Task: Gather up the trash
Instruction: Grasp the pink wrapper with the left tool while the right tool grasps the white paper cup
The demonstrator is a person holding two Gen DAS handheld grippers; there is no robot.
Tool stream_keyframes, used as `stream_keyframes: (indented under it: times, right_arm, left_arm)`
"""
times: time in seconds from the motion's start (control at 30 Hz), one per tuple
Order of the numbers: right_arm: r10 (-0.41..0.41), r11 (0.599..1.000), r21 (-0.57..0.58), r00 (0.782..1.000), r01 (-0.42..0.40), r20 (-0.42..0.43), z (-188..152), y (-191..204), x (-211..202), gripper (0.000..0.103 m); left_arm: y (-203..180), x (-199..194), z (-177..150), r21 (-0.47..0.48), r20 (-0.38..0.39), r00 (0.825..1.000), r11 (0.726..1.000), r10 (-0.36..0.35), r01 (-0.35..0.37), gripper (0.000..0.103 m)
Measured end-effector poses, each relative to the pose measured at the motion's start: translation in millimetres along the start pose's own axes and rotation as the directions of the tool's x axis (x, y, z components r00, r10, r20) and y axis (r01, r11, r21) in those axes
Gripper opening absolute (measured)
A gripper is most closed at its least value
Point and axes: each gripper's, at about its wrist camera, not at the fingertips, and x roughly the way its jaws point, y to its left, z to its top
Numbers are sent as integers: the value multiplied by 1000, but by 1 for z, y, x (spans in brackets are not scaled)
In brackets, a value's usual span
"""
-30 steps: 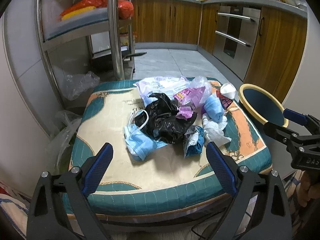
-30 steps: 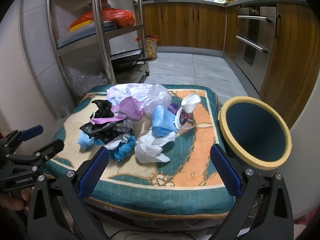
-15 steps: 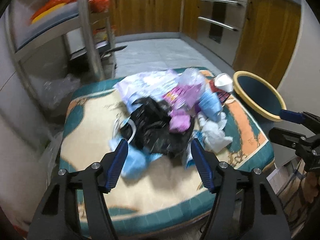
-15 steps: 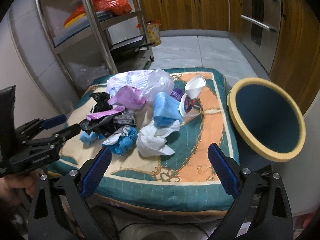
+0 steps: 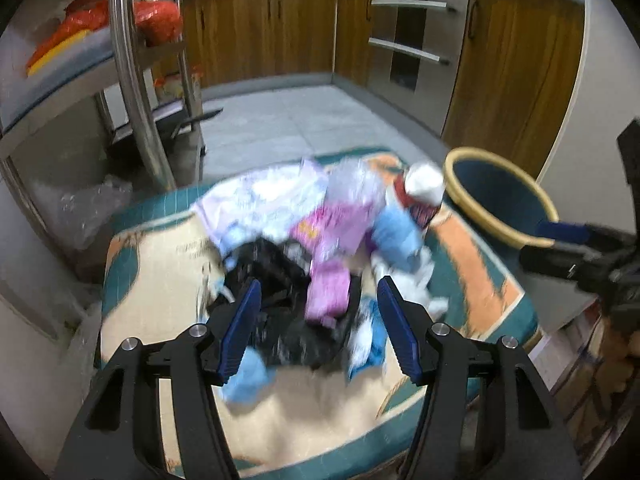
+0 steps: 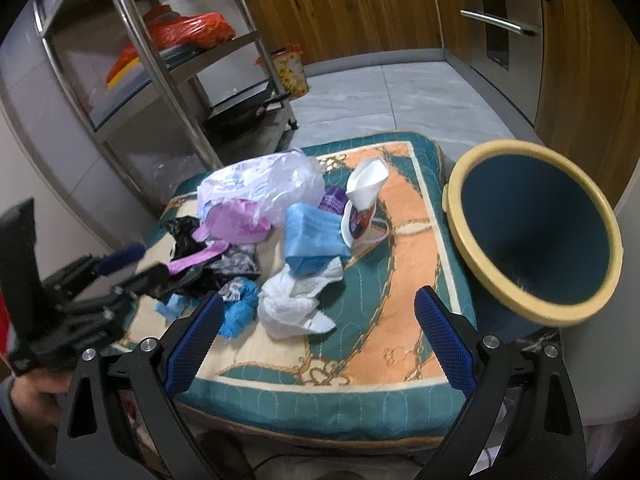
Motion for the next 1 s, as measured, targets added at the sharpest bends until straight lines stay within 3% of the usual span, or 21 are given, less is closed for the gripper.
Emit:
stream_keyframes:
  times: [0.2,0.33,0.4,0.43,0.47,0.5,0.67,0.9,1.0]
  right_arm:
    - [-41,998,-51,999,43,27,23,-10,10,94]
    - [-50,998,-32,999,50,7,39,-26,28,83]
    - [-42,999,-15,999,42,-9,46,-34,38,78]
    - [-38,999,-5,999,38,-25,50,-39,45,76]
    - [-32,999,4,999,32,-37,52,-42,51,75]
    - [-23,1000,11,999,23,-48,55,-44,57,73]
    - [4,1000,29,994,-1,-106,62,-47,91,63]
    - [9,999,43,985,-2,-172,60,-46,120,26]
    - [19,999,49,988,-11,-155,61,-46,116,26]
  left_arm:
    - [-14,23,28,63,-17,1000,998,1,0,61]
    - [-28,52,37,131,-73,997,991,24,-14,58]
    - [-30,64,38,146,-101,994,989,37,-22,47]
    - [-31,70,38,148,-115,992,989,43,-25,31]
    - [-28,76,39,138,-134,990,990,46,-28,23]
    - [-26,77,38,125,-138,990,992,43,-25,22]
    - [-19,64,41,95,-82,996,995,23,-15,17]
    - [-6,30,47,15,12,1000,1000,-27,27,13]
    - [-1,15,51,-20,45,998,999,-49,50,13]
